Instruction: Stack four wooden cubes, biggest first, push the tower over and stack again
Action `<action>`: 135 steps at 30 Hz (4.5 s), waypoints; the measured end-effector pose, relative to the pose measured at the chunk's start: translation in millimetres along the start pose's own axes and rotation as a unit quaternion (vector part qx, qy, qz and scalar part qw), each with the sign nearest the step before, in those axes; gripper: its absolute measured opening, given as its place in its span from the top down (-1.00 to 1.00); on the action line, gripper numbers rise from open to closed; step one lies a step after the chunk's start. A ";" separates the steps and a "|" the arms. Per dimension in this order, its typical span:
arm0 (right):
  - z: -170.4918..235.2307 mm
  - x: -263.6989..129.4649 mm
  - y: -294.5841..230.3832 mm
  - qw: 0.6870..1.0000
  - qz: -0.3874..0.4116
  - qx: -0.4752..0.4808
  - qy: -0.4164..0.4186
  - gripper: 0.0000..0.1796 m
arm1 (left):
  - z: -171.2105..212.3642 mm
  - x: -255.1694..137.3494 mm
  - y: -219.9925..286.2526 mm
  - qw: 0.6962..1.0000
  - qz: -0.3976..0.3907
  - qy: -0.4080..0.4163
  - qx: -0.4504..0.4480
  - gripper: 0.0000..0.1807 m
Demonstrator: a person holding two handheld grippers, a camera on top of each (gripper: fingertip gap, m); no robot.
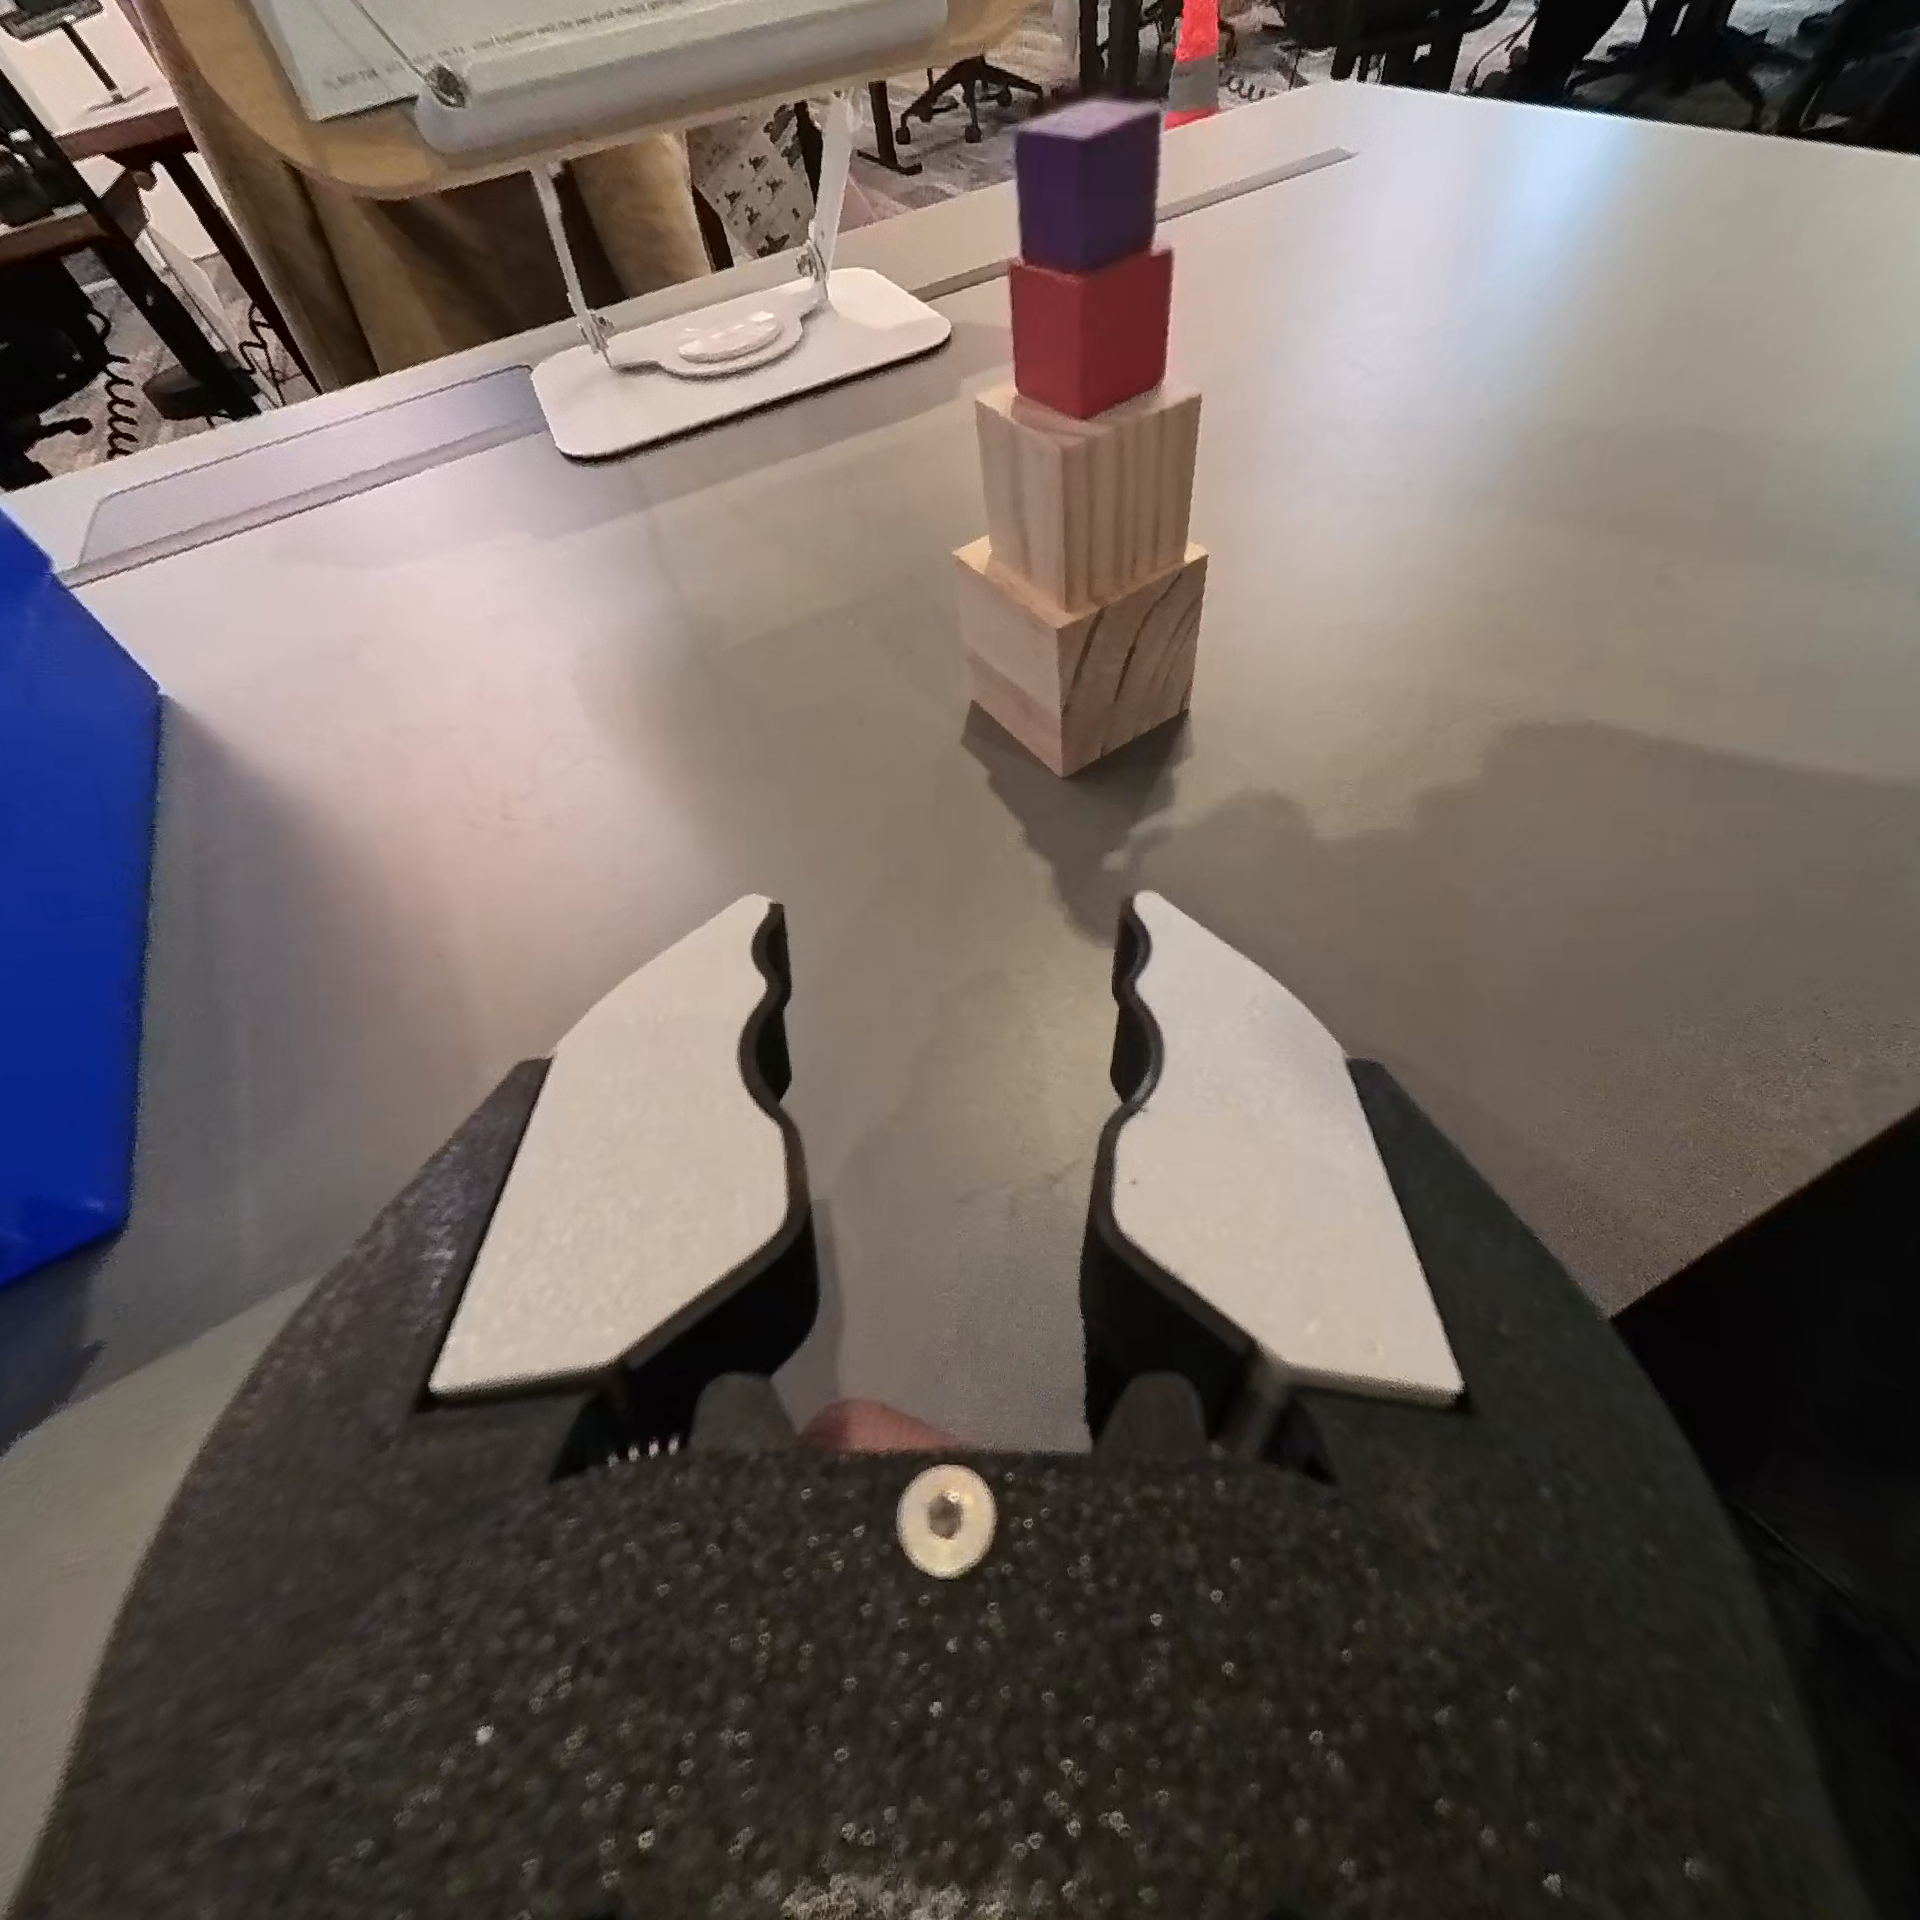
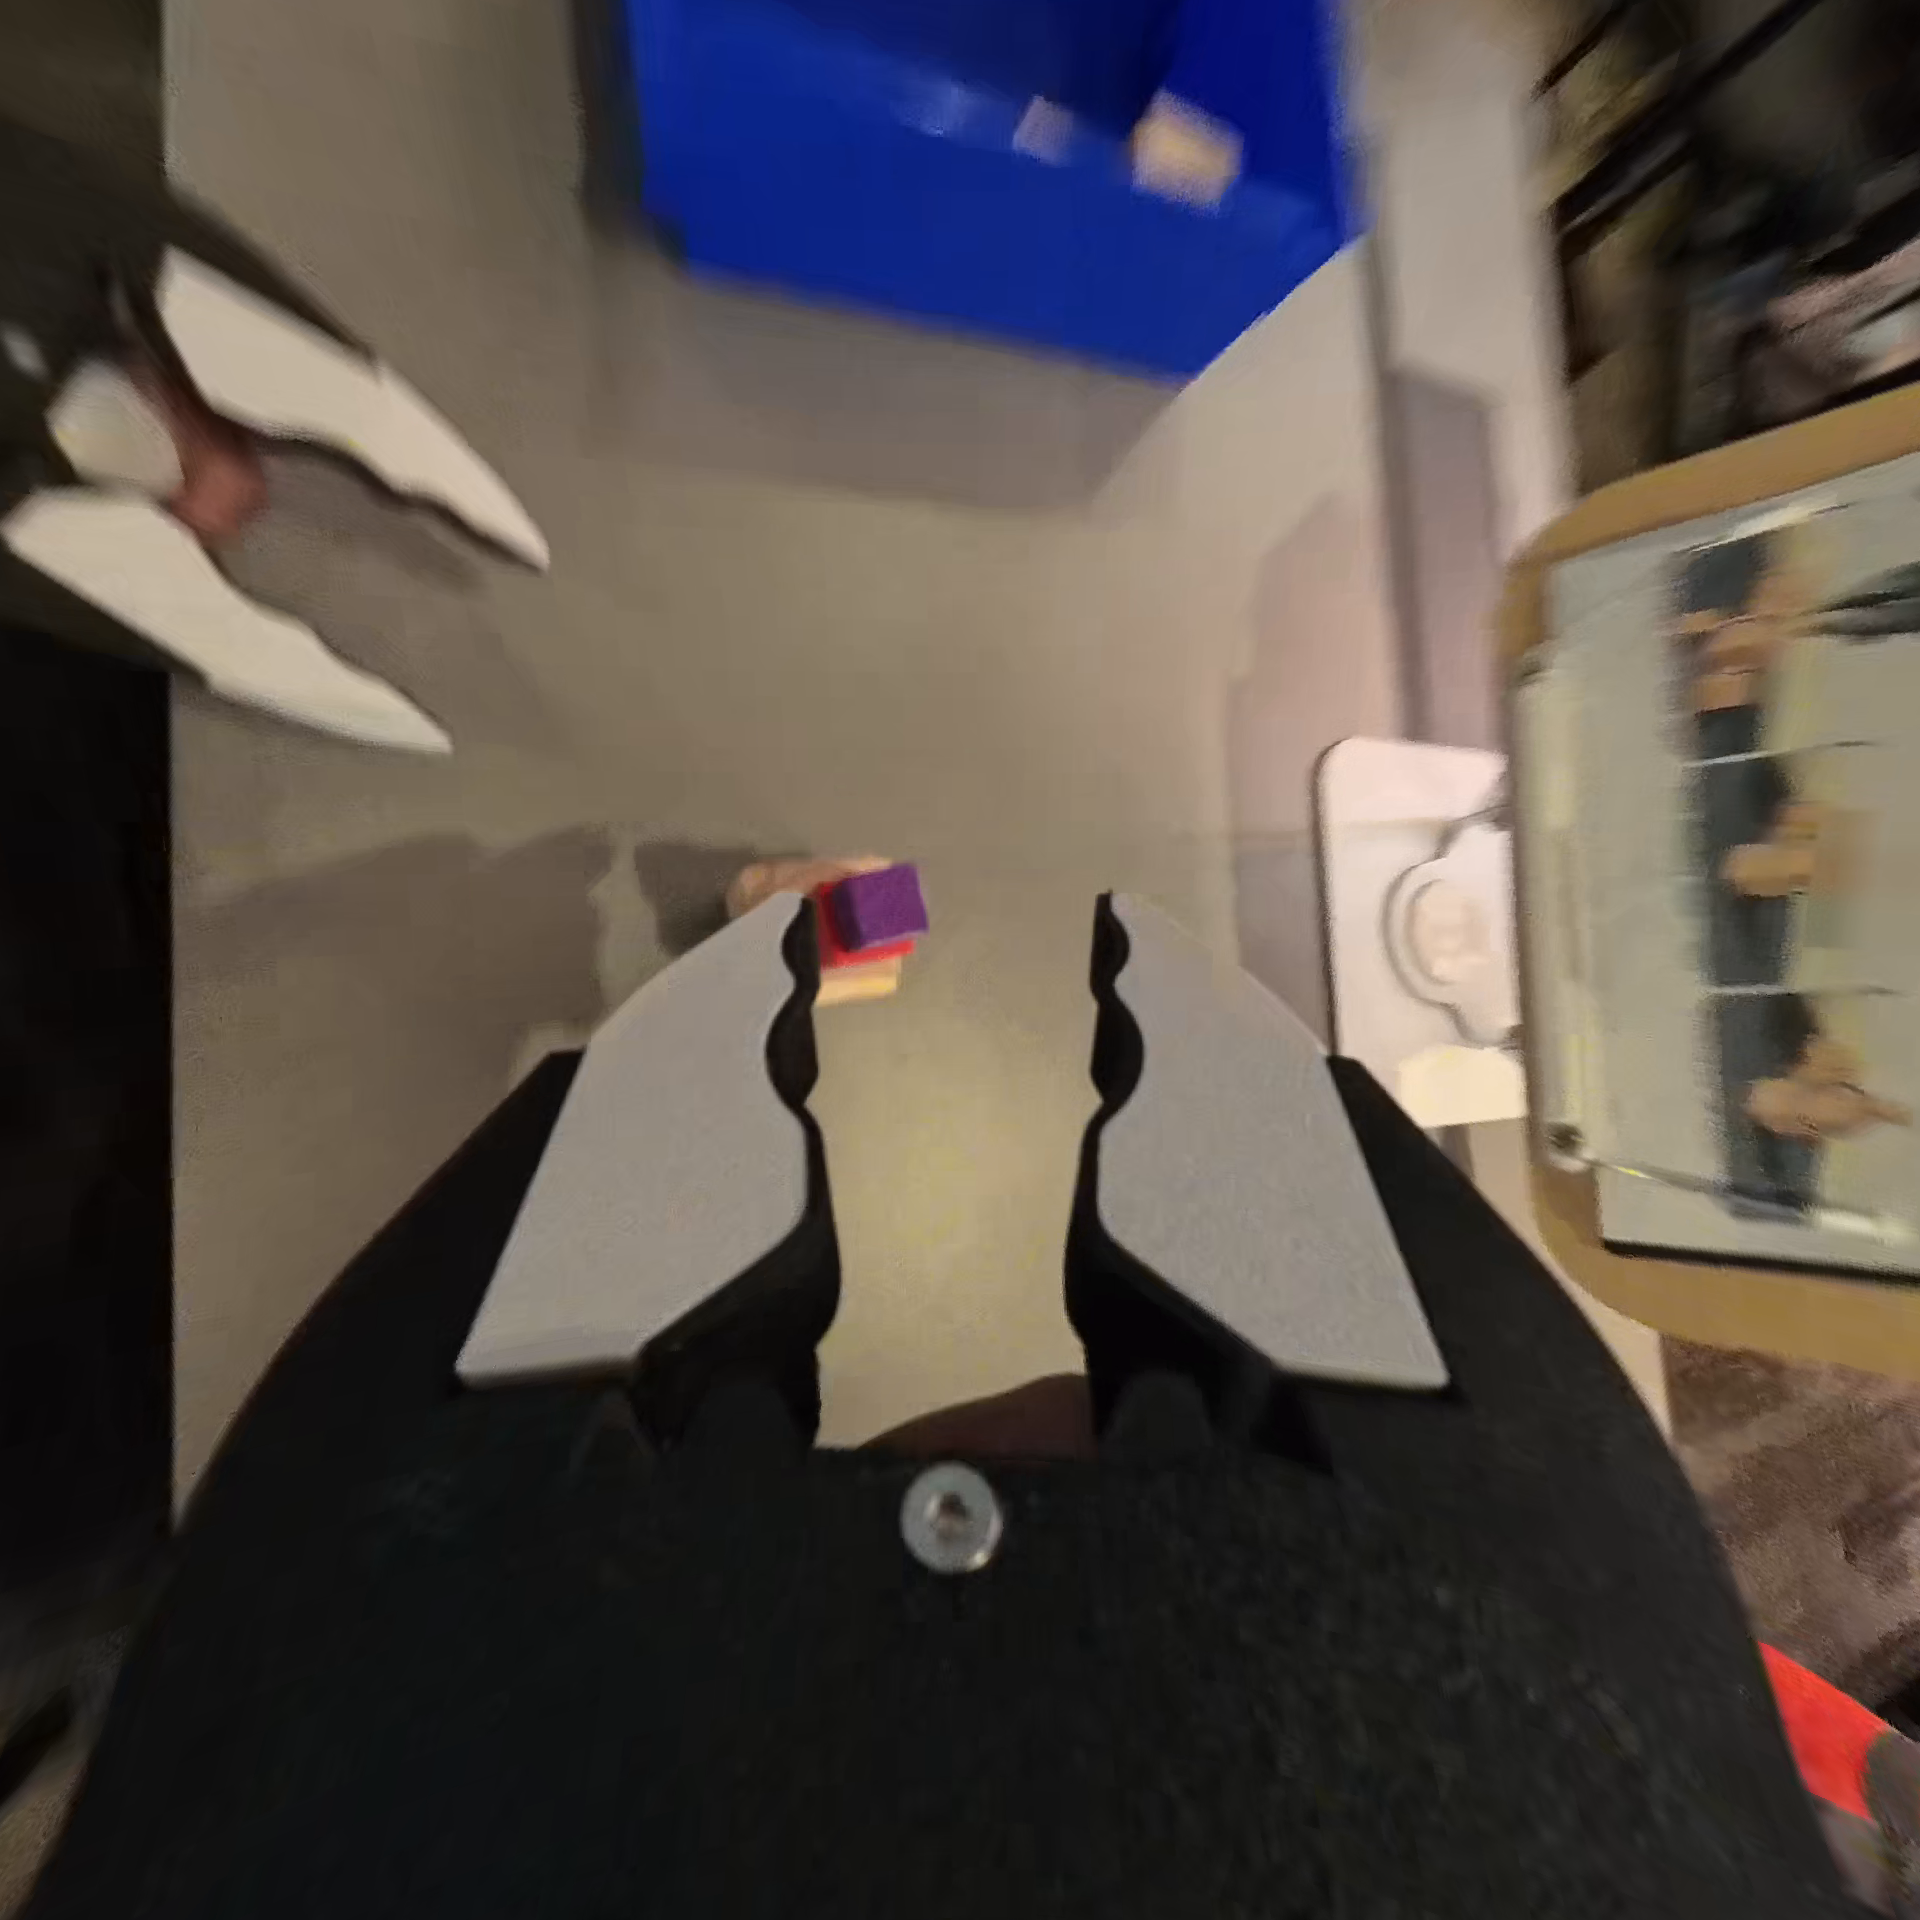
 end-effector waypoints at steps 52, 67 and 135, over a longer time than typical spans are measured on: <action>174.1 34.3 -206.8 0.868 0.313 0.280 0.266 0.79 | -48.6 119.1 86.5 0.986 -0.053 -0.088 0.132 1.00; 153.1 61.1 -209.0 0.888 0.298 0.259 0.236 0.79 | 3.6 -4.4 -20.2 0.996 -0.080 -0.016 -0.047 0.46; 174.3 56.0 -209.9 0.889 0.289 0.285 0.214 0.72 | -91.5 268.4 -152.8 0.947 -0.128 -0.294 -0.025 0.32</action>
Point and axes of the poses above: each gripper's, where its closed fingertips meet, x out along the fingers, z out of its underside, y = z × x across the jaws, the point moved 9 cm from there along -x, back along the fingers, and after that the axes turned 15 degrees about -z, right-handed, at the moved point
